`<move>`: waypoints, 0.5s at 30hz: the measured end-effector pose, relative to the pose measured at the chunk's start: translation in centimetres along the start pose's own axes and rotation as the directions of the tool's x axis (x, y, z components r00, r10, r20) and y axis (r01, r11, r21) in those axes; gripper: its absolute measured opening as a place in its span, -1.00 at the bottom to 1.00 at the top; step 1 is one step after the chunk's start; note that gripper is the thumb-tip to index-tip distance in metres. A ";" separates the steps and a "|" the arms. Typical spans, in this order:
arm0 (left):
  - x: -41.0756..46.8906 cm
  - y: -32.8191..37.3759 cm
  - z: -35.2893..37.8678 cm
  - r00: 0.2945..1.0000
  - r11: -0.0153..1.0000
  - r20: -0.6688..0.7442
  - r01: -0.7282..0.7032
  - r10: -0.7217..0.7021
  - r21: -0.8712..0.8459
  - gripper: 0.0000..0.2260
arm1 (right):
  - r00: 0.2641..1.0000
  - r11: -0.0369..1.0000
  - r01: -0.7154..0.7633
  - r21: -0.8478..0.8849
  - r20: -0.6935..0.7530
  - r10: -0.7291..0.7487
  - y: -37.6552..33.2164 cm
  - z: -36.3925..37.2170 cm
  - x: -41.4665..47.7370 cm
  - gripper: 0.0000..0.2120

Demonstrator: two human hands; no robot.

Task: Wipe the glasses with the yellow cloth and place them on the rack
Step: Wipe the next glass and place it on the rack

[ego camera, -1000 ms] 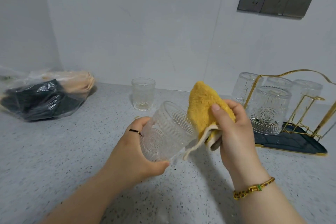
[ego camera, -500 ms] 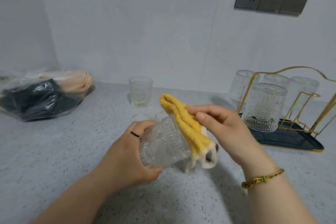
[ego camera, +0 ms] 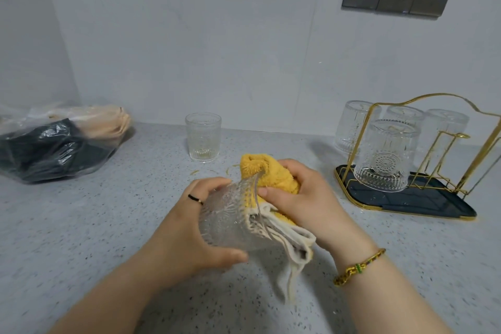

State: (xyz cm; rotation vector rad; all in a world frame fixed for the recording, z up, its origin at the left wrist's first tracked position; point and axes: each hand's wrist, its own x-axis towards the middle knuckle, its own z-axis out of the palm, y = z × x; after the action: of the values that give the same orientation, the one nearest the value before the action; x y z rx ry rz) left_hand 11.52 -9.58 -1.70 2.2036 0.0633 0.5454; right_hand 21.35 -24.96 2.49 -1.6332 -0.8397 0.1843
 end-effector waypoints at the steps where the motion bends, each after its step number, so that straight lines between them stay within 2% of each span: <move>1: 0.3 0.0 -0.3 0.996 0.992 -0.041 0.076 -0.081 -0.100 -0.29 | 0.999 1.000 0.025 0.010 -0.034 -0.025 0.0 0.3 0.0 -0.79; 3: 1.0 -0.2 -0.9 0.961 0.882 -0.050 0.230 -0.274 -0.411 -0.35 | 0.990 0.996 0.075 0.048 -0.121 -0.068 -0.1 0.9 -0.1 -0.76; 5: 1.0 -0.1 -1.2 0.912 0.720 0.116 0.385 -0.394 -0.577 -0.38 | 0.980 0.992 0.114 0.060 -0.169 -0.102 -0.1 1.2 -0.2 -0.74; 6: 0.6 0.0 -1.2 0.903 0.687 0.212 0.424 -0.374 -0.590 -0.40 | 0.980 0.991 0.126 0.033 -0.160 -0.120 -0.1 1.4 -0.3 -0.73; 8: 0.0 0.0 -0.9 0.898 0.697 0.267 0.439 -0.349 -0.566 -0.39 | 0.985 0.992 0.124 -0.026 -0.119 -0.126 -0.3 1.8 -0.5 -0.71; 11: 0.6 0.0 -0.6 0.919 0.747 0.119 0.376 -0.375 -0.549 -0.44 | 0.991 0.999 0.044 0.002 -0.128 -0.043 -0.2 2.3 -0.4 -0.77; 13: 1.0 0.2 -0.7 0.948 0.747 0.035 0.273 -0.318 -0.607 -0.53 | 0.980 0.963 -0.121 0.239 -0.127 0.155 0.2 2.1 -0.4 -0.90; 15: 1.1 0.2 -0.6 0.977 0.797 0.011 0.182 -0.215 -0.577 -0.45 | 0.935 0.754 -0.291 0.589 0.006 0.356 0.2 1.8 -0.6 -0.88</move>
State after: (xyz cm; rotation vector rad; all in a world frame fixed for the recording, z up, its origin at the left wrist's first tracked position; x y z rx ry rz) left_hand 12.23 -9.00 -0.84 1.5627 0.1389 0.4340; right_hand 20.00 -23.89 1.62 -1.1696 -0.3464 0.5430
